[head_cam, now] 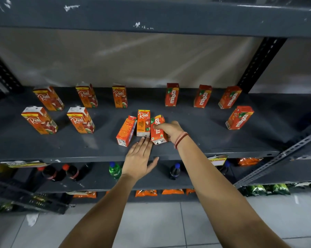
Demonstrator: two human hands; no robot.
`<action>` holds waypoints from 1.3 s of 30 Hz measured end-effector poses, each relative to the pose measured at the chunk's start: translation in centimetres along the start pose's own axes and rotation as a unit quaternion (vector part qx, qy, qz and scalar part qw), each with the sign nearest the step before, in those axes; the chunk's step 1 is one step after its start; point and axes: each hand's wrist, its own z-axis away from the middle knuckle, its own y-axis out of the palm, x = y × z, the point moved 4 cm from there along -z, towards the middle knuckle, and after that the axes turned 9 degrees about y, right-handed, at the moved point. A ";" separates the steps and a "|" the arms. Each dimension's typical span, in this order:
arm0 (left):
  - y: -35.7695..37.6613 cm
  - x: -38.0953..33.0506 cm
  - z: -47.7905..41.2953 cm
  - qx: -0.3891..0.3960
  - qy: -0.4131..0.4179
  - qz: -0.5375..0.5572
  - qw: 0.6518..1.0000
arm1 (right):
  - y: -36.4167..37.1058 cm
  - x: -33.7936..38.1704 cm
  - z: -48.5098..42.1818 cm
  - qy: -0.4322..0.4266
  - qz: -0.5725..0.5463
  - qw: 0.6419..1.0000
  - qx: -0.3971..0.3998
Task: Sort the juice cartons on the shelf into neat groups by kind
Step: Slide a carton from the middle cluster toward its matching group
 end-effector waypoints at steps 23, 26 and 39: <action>-0.7 -0.7 0.2 0.064 -0.028 -0.025 0.997 | -4.2 -2.8 6.0 -0.194 -0.163 0.964 0.076; -0.6 -0.7 0.2 0.061 -0.031 -0.020 0.997 | -4.4 -2.7 5.8 -0.199 -0.161 0.964 0.077; 0.4 -2.2 -1.4 0.081 -0.020 -0.021 0.996 | -15.7 -0.7 0.4 -0.261 -0.050 0.964 0.022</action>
